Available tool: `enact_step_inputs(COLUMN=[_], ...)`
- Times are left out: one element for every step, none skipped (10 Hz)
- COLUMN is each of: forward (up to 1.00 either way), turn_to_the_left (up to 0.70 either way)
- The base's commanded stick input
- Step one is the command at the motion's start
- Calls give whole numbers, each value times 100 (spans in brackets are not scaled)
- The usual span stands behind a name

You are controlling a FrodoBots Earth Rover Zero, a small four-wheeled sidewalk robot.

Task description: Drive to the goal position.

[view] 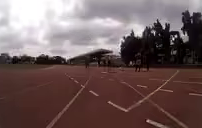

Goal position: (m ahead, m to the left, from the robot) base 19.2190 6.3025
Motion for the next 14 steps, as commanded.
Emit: enact_step_inputs(forward=[45, 45, 45, 45, 45, 45, 45, 45, 45, 45, 45, 45, 45, 45], turn_to_the_left=[27, 27, 27, 27, 27, 27, 27, 27, 27, 27, 27, 27, 27, 27])
